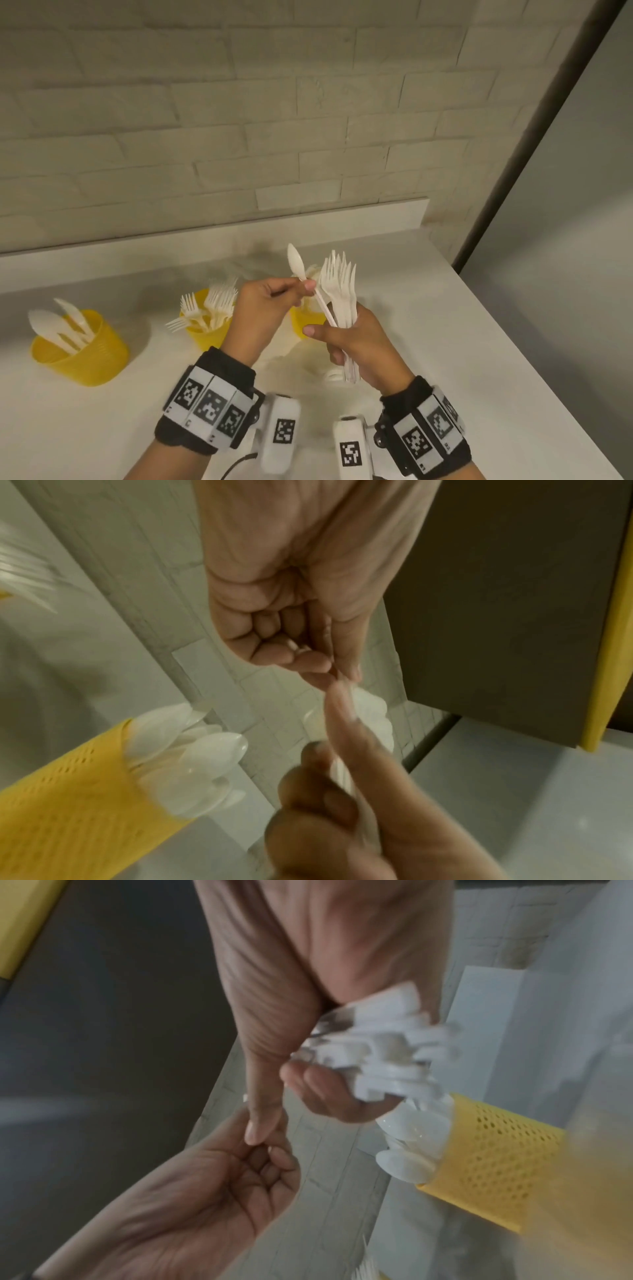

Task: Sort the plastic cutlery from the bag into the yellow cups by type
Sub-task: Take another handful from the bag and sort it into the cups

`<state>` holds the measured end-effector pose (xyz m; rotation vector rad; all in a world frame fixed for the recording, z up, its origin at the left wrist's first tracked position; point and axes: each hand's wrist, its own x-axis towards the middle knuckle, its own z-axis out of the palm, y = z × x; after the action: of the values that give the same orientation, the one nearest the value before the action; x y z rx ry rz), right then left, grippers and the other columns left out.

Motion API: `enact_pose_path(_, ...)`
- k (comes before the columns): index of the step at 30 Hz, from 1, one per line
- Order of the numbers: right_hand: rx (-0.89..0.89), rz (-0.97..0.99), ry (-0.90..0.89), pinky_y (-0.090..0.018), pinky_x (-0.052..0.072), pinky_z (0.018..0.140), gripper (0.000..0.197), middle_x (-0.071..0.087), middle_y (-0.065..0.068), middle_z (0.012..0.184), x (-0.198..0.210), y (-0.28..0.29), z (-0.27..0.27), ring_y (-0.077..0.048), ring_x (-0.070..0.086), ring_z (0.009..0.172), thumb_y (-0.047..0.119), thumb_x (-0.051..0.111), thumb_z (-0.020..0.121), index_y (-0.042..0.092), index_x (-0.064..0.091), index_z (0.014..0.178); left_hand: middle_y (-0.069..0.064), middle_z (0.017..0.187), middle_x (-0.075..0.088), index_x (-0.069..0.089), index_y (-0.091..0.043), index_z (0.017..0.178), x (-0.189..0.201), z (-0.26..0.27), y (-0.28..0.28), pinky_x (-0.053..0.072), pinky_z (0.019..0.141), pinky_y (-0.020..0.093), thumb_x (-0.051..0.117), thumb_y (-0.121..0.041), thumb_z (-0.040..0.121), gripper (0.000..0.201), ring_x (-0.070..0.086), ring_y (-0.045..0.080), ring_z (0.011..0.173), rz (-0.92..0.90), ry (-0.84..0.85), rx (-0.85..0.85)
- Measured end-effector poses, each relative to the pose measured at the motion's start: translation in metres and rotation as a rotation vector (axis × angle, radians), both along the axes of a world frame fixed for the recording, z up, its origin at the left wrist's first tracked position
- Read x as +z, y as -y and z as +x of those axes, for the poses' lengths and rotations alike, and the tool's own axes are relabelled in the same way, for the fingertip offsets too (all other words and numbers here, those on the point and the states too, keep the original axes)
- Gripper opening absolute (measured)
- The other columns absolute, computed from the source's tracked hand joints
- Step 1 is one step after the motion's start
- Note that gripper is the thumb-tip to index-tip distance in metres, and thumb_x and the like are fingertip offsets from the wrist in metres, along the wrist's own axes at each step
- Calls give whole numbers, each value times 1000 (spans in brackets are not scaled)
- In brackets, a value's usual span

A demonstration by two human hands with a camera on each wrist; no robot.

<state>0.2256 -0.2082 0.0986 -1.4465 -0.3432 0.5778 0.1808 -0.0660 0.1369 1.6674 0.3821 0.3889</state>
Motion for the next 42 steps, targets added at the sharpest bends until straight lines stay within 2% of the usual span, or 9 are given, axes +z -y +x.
enact_pose_path(8,-142,38,-117,-22,32,39,31,42,4,46,-12,13,10,-13,35,34,1,73,74,11,44,73,-18,60,69,74,-11,84,-8,33,-32,43,64,3,71,-18,77,10,57,-13,59,96,121,274)
enact_pose_path(13,-189,14,-64,-24,33,39,30,42,-1,48,-6,15,13,-14,36,34,1,74,73,8,45,75,8,99,67,74,-17,89,-68,54,-23,46,79,31,72,-29,75,19,61,23,88,479,-258,75)
enact_pose_path(17,-202,-79,36,-26,35,40,31,45,1,47,1,8,13,-13,38,33,3,76,72,10,46,73,10,117,49,64,-20,116,-67,47,-21,42,95,35,81,-34,63,58,49,28,110,724,-299,101)
enact_pose_path(20,-199,-175,113,-23,37,38,30,48,-2,54,4,-2,9,-9,40,30,3,74,73,16,46,73,8,122,46,59,-22,121,-46,29,-23,38,96,27,81,-30,63,62,48,23,112,630,-198,122)
enact_pose_path(23,-216,-265,194,-18,40,39,24,53,0,64,3,-19,2,-3,46,35,5,70,76,20,52,83,-5,107,65,69,-29,98,-22,0,-13,46,85,27,73,-33,73,25,58,22,91,357,-105,62)
enact_pose_path(28,-230,-273,368,-40,56,77,20,66,-3,91,-1,-49,-26,-23,66,86,14,58,85,16,56,105,2,89,75,74,-21,91,-9,-41,5,52,78,32,75,-43,65,34,63,33,82,31,-64,29)
enact_pose_path(35,-108,-356,618,-33,50,61,21,58,5,76,-5,-85,-55,-17,60,69,8,61,80,12,48,97,-2,73,74,75,-16,80,-17,-69,-20,50,63,14,70,-13,76,7,66,4,64,20,-25,212)
enact_pose_path(38,-54,-354,516,-24,45,57,30,56,8,75,-5,-96,-61,-17,58,70,2,64,74,13,48,98,-2,62,71,74,-13,71,-20,-77,-36,54,63,20,68,-12,79,10,64,8,58,-87,-59,278)
enact_pose_path(42,76,-276,294,-18,41,51,36,57,7,72,-5,-105,-66,-11,55,63,-7,59,68,19,53,91,17,77,68,72,0,82,-20,-84,-55,56,62,19,64,-10,82,13,60,18,63,-366,-51,285)
